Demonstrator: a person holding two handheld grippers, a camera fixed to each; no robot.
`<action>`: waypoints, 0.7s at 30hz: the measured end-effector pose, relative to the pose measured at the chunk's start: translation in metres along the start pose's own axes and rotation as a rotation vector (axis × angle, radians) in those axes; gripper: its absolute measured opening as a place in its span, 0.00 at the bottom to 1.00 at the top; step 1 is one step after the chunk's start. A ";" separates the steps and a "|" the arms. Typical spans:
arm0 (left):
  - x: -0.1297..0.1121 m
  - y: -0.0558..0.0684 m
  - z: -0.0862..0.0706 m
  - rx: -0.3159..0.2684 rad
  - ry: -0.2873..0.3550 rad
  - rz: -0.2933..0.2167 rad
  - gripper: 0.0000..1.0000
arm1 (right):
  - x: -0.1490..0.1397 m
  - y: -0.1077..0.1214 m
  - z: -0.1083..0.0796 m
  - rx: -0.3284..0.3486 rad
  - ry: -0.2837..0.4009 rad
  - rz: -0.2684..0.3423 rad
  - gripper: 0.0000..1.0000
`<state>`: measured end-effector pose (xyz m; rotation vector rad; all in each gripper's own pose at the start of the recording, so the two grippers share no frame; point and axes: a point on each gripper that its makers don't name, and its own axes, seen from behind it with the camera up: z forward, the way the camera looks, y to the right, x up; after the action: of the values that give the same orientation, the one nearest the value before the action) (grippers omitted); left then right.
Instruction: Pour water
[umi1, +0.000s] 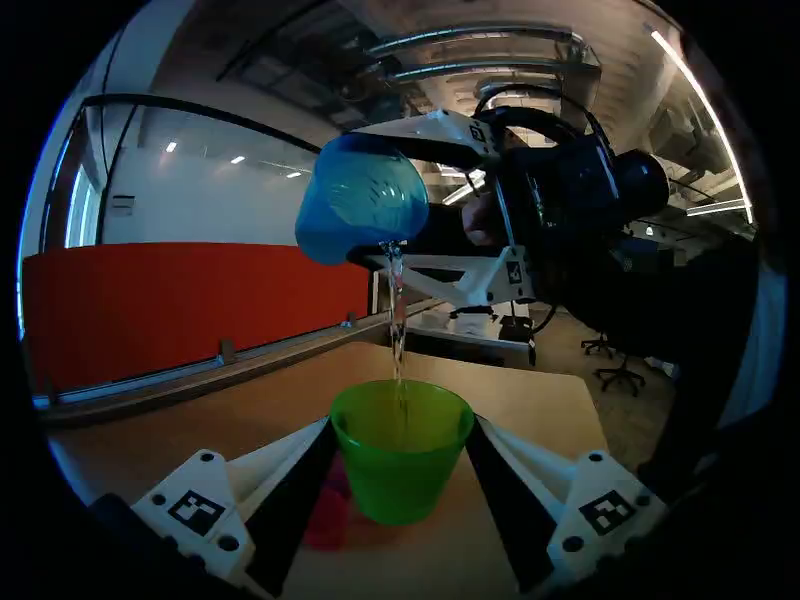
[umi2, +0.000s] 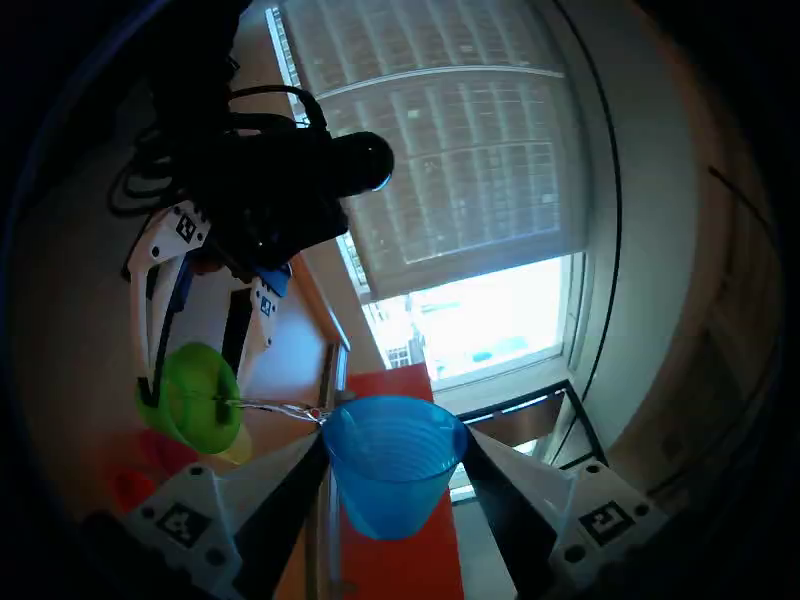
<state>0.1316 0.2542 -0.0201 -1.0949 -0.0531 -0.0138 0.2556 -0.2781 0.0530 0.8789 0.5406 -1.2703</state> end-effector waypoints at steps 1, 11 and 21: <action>0.000 0.000 0.000 0.000 0.000 0.000 0.87 | 0.000 0.000 0.000 -0.001 -0.001 -0.004 0.93; 0.000 -0.001 0.001 -0.001 0.002 -0.002 0.87 | -0.001 0.004 -0.001 -0.010 -0.006 -0.036 0.92; 0.000 0.001 0.004 -0.005 0.003 -0.002 0.87 | -0.004 0.006 -0.001 -0.018 -0.019 -0.081 0.93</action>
<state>0.1311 0.2576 -0.0192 -1.0994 -0.0513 -0.0180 0.2607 -0.2749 0.0571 0.8367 0.5762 -1.3439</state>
